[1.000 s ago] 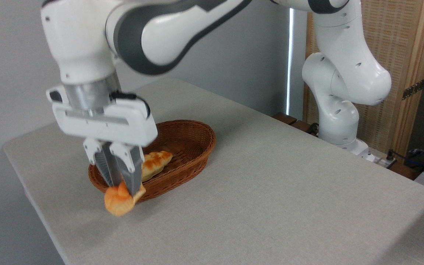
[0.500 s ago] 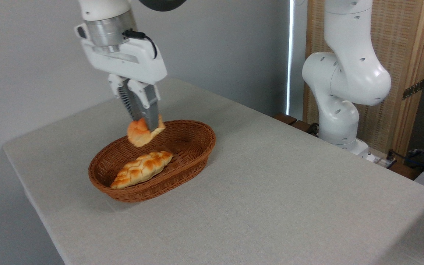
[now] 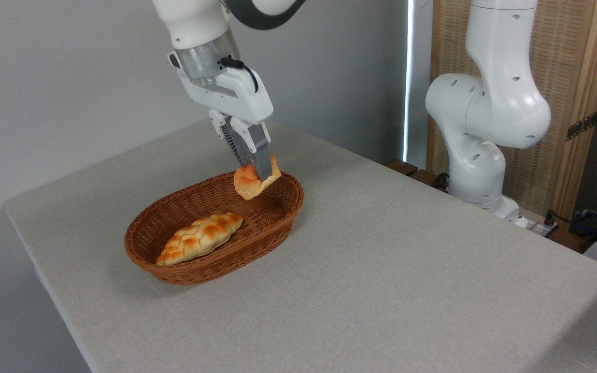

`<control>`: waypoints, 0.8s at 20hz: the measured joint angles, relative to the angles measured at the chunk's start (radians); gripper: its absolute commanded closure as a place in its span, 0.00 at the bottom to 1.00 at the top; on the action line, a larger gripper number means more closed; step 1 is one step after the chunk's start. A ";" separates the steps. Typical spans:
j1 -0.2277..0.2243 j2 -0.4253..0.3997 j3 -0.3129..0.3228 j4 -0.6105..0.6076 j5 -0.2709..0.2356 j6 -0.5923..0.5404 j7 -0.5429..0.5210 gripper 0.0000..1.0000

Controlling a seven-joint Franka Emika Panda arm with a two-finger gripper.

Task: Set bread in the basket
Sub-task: 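Lower the bun into the basket beside the long roll and release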

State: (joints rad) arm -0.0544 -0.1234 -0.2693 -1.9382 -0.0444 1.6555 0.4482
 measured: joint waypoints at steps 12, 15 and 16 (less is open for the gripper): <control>-0.009 -0.001 -0.035 -0.045 0.000 0.055 0.001 0.00; -0.007 -0.005 -0.032 -0.044 0.000 0.063 0.001 0.00; -0.006 -0.008 -0.028 -0.040 0.000 0.069 0.001 0.00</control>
State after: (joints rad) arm -0.0603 -0.1316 -0.2972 -1.9780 -0.0442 1.7244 0.4487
